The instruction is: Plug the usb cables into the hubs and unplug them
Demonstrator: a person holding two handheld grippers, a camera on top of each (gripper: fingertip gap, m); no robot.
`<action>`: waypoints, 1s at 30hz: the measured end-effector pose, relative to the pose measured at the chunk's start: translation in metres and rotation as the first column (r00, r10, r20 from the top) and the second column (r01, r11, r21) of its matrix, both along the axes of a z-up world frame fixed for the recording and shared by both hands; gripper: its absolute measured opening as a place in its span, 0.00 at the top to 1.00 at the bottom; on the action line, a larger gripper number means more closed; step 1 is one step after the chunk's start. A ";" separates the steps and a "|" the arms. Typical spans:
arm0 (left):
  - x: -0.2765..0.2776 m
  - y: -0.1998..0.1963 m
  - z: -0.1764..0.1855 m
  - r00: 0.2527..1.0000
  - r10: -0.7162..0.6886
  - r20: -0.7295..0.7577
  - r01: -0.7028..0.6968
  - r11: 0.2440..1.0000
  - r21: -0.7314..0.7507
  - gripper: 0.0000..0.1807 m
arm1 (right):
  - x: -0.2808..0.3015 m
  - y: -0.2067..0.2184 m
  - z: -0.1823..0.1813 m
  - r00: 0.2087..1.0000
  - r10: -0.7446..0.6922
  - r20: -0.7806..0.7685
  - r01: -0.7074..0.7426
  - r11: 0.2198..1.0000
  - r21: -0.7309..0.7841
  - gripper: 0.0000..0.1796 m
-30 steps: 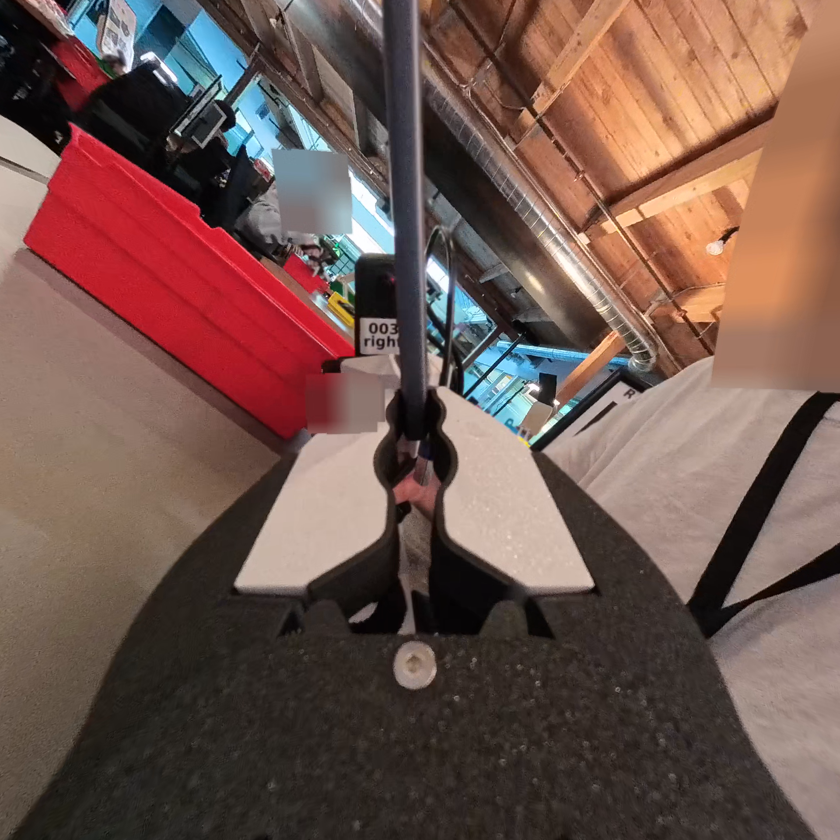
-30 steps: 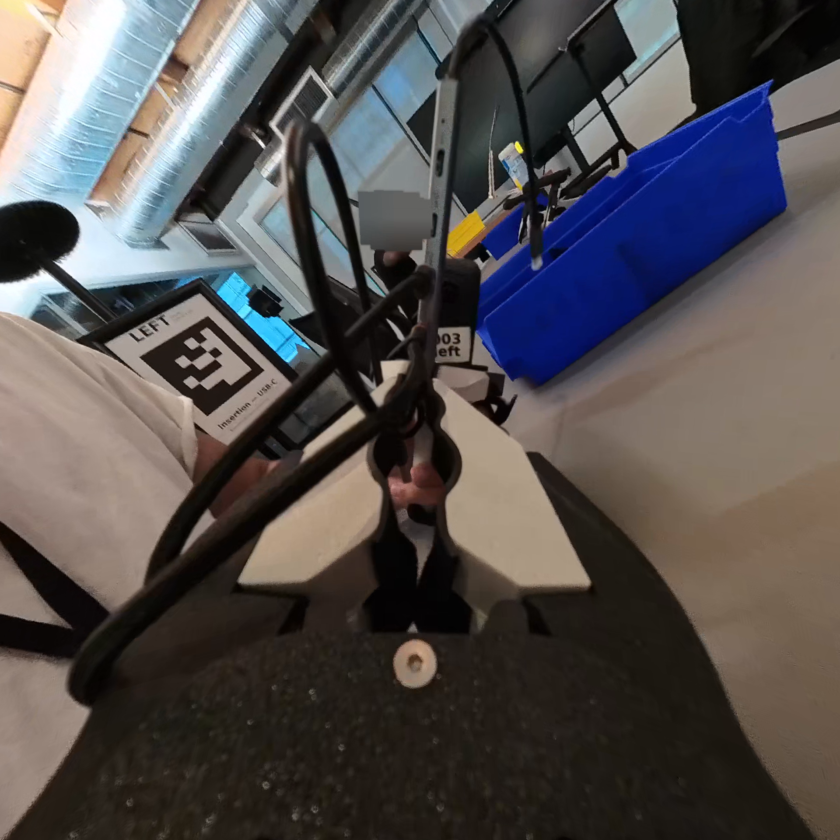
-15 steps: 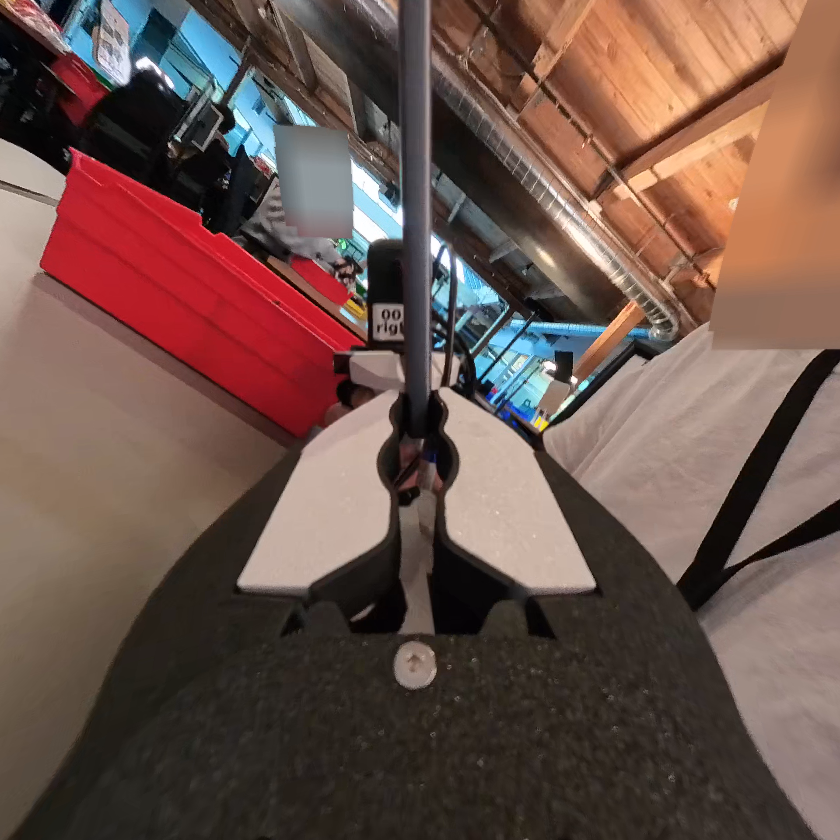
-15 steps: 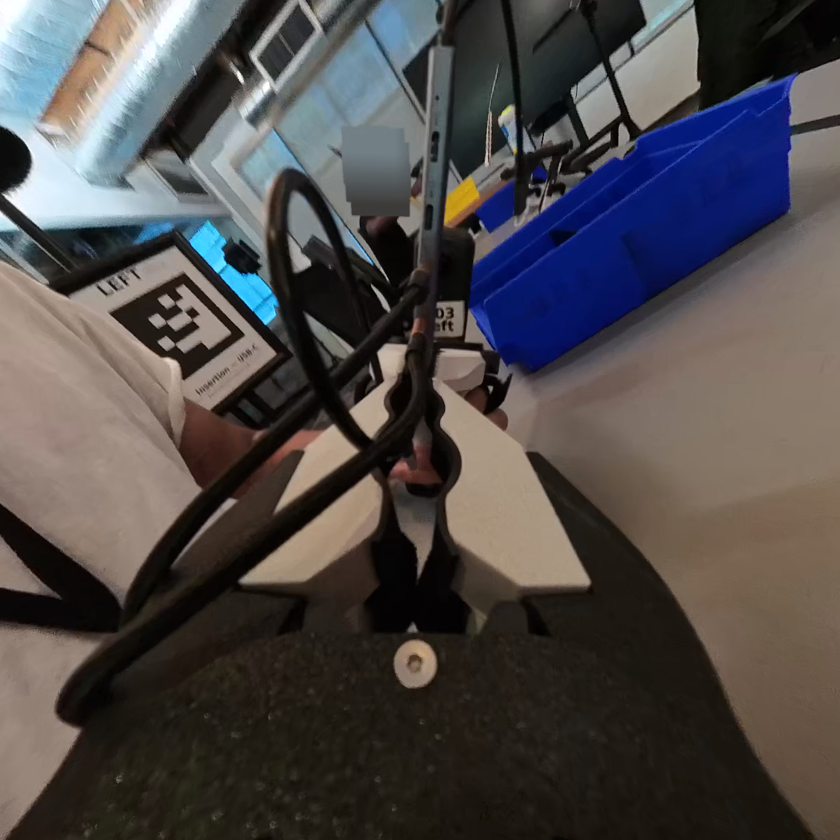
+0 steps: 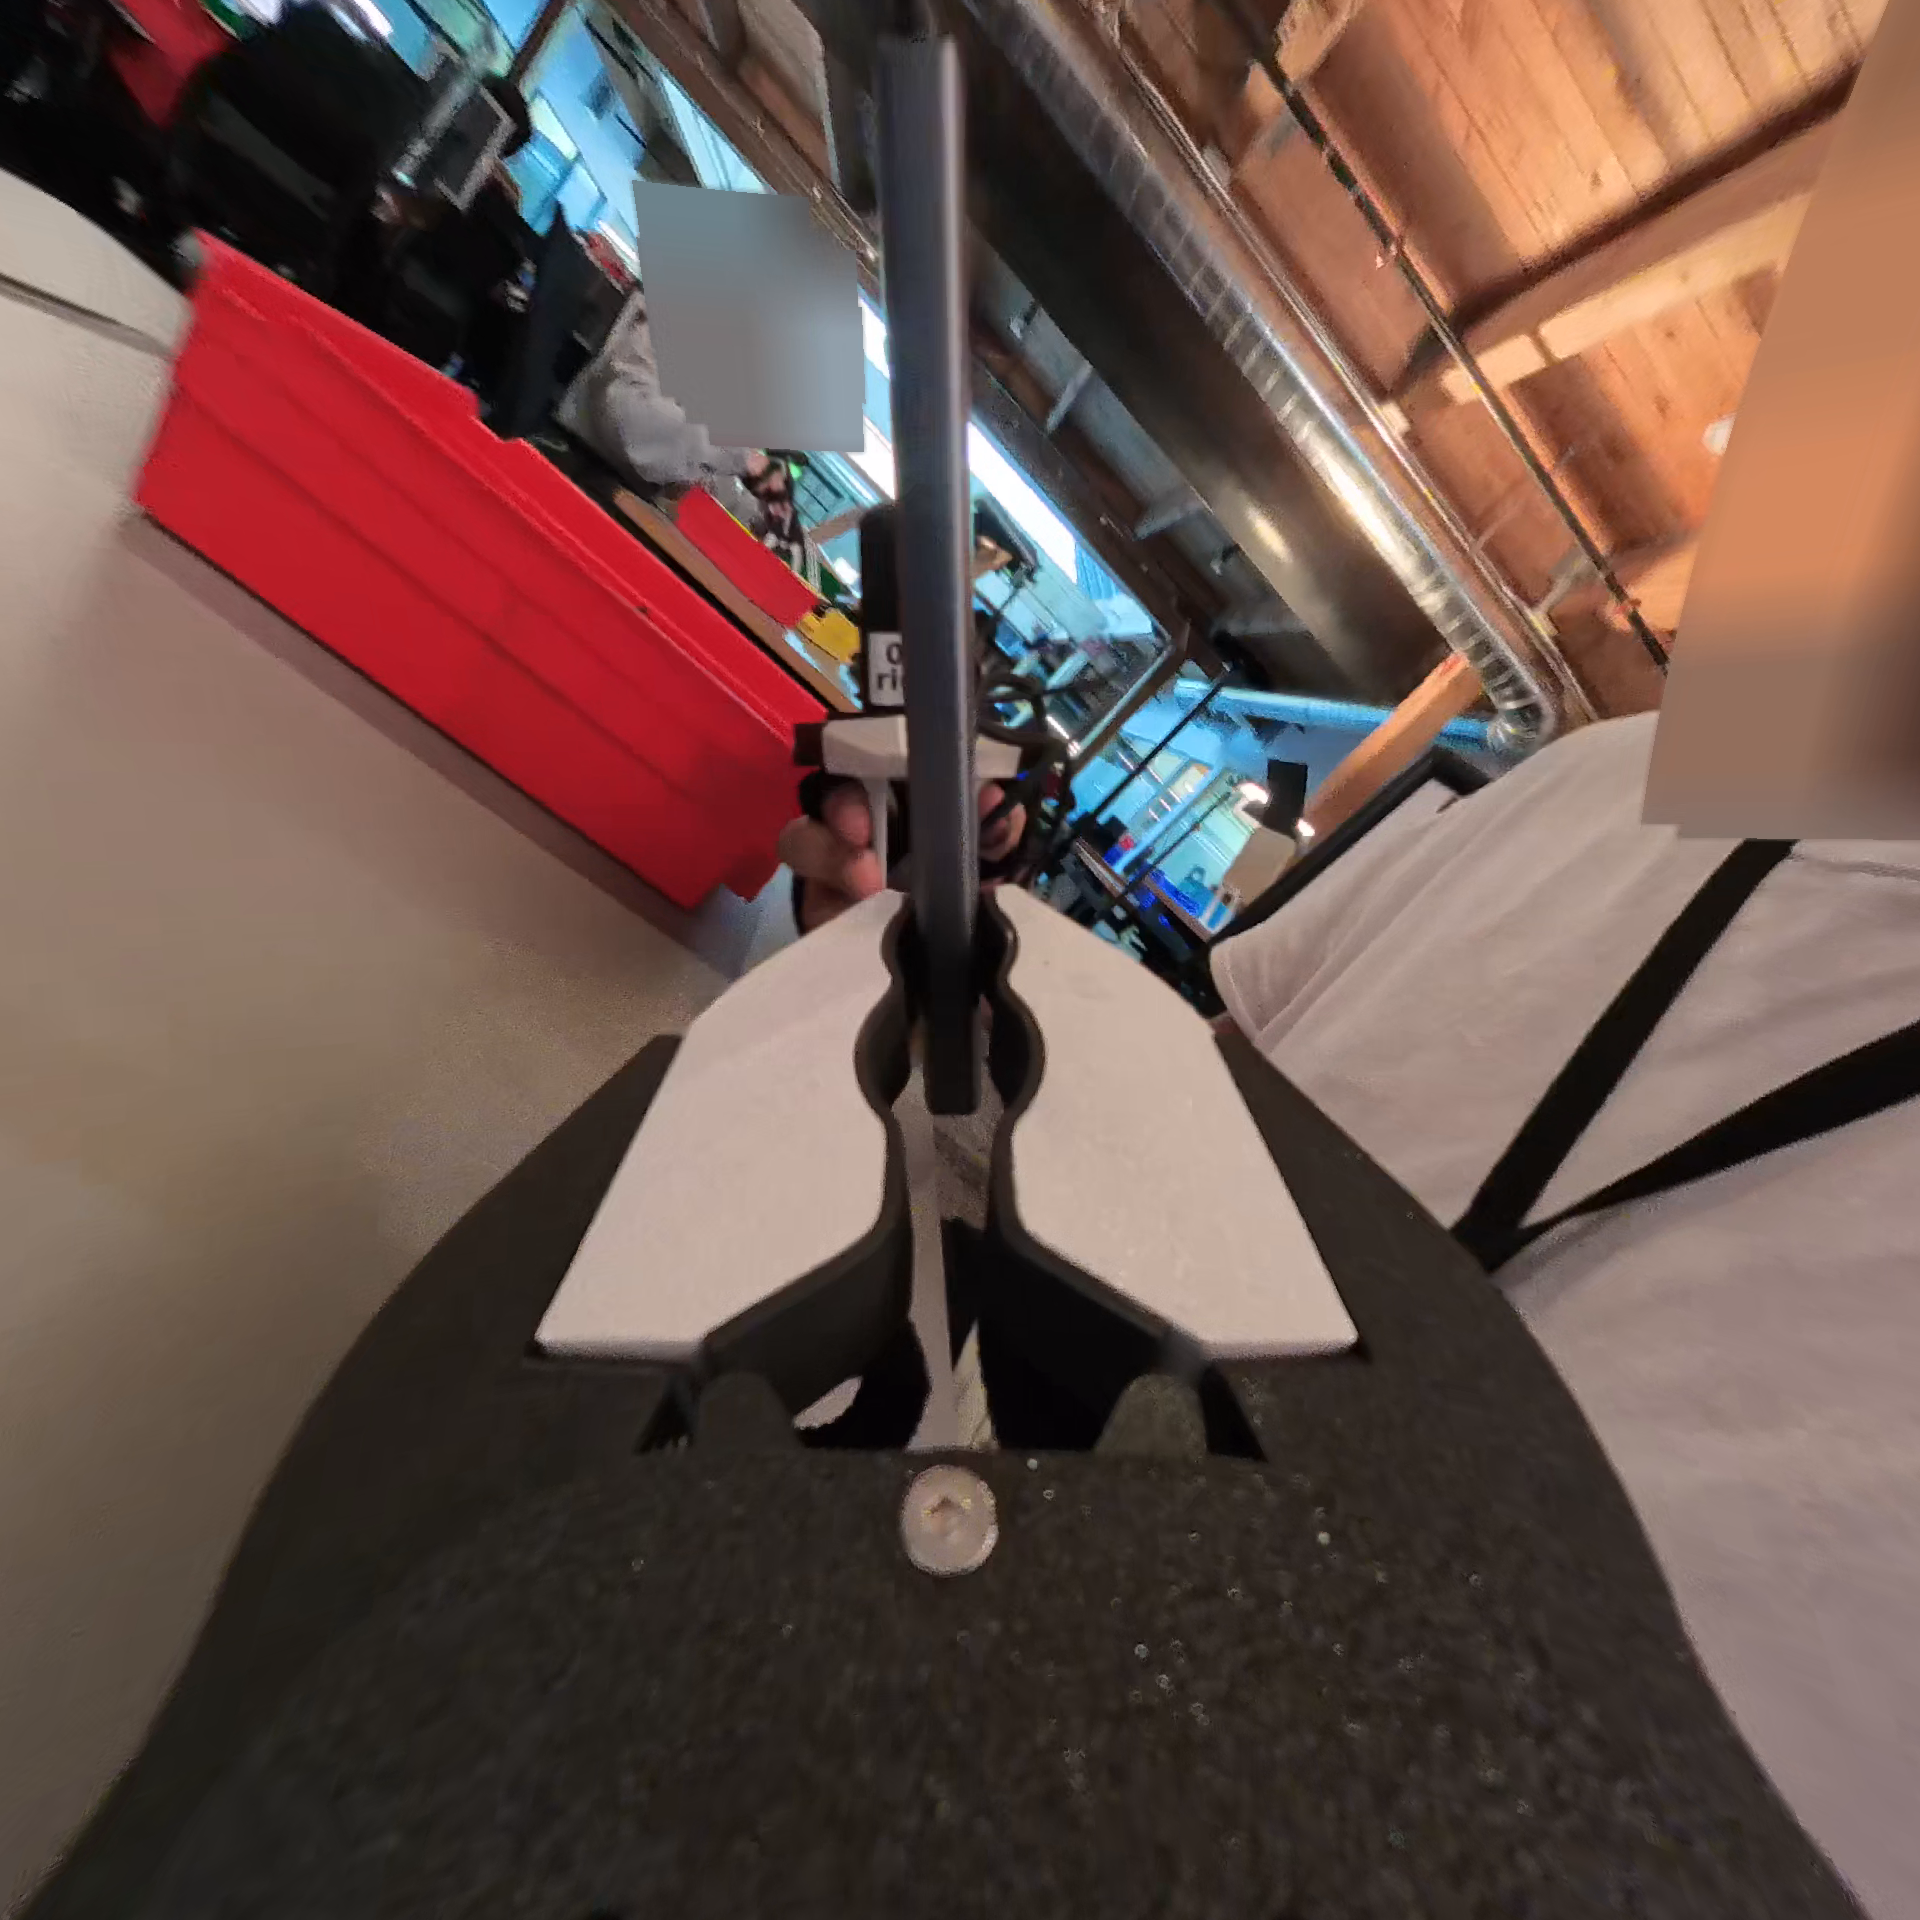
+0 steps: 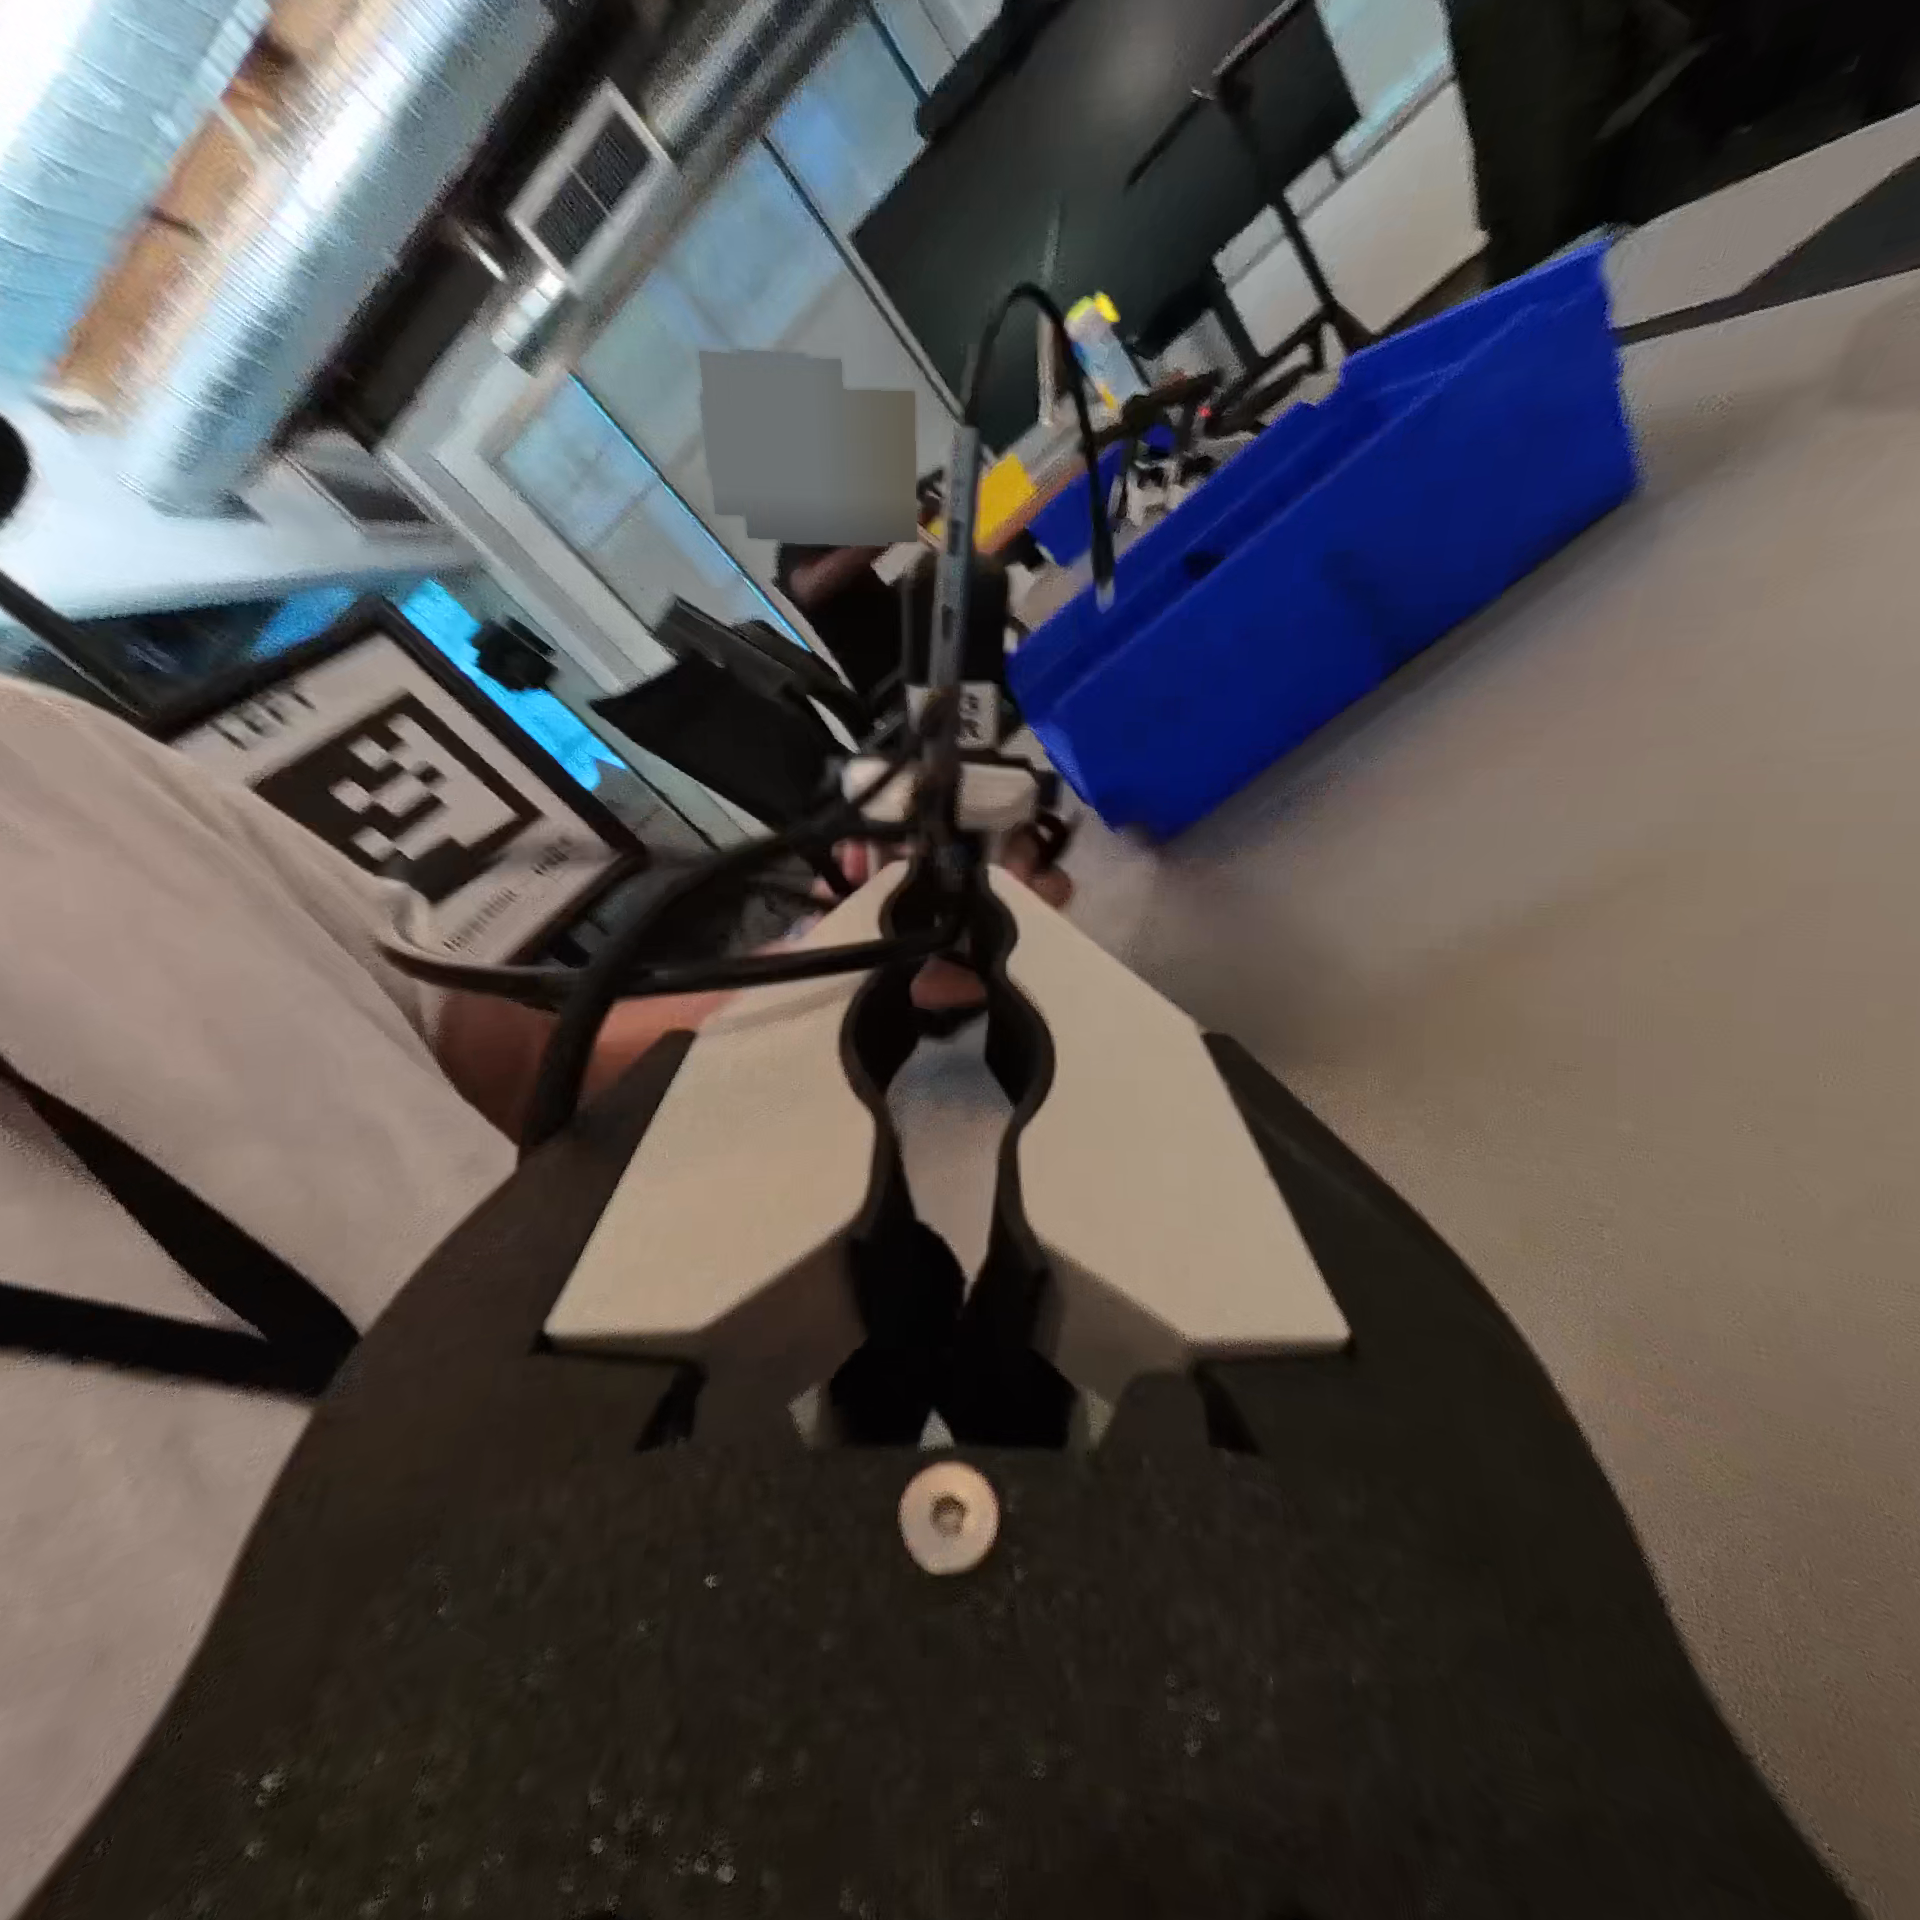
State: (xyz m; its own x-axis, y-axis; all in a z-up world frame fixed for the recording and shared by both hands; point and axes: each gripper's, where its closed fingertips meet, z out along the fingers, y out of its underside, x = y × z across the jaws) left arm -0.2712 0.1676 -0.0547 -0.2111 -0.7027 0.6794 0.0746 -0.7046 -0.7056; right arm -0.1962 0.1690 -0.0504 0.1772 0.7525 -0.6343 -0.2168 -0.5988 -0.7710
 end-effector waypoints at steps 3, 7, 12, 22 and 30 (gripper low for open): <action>-0.010 -0.006 -0.002 1.000 -0.017 -0.008 0.017 1.000 -0.015 0.95 | -0.005 -0.013 -0.003 0.999 0.043 0.014 -0.043 0.999 -0.007 0.97; -0.008 -0.010 0.005 0.999 -0.015 0.052 0.017 0.999 -0.033 0.95 | -0.010 0.000 -0.026 0.973 -0.058 0.224 0.053 0.998 0.028 0.97; -0.029 -0.008 0.033 0.978 0.019 0.206 -0.010 0.999 -0.047 0.95 | 0.048 0.021 -0.037 0.689 -0.308 0.656 0.186 0.950 0.250 0.97; -0.024 0.001 0.008 0.991 0.129 0.022 -0.130 0.990 0.051 0.95 | 0.248 0.034 0.133 0.137 -0.813 0.566 0.417 0.566 0.711 0.97; -0.023 -0.001 0.007 0.992 0.126 0.002 -0.126 0.990 0.067 0.95 | 0.345 0.031 0.176 -0.096 -0.821 0.563 0.447 0.470 0.761 0.97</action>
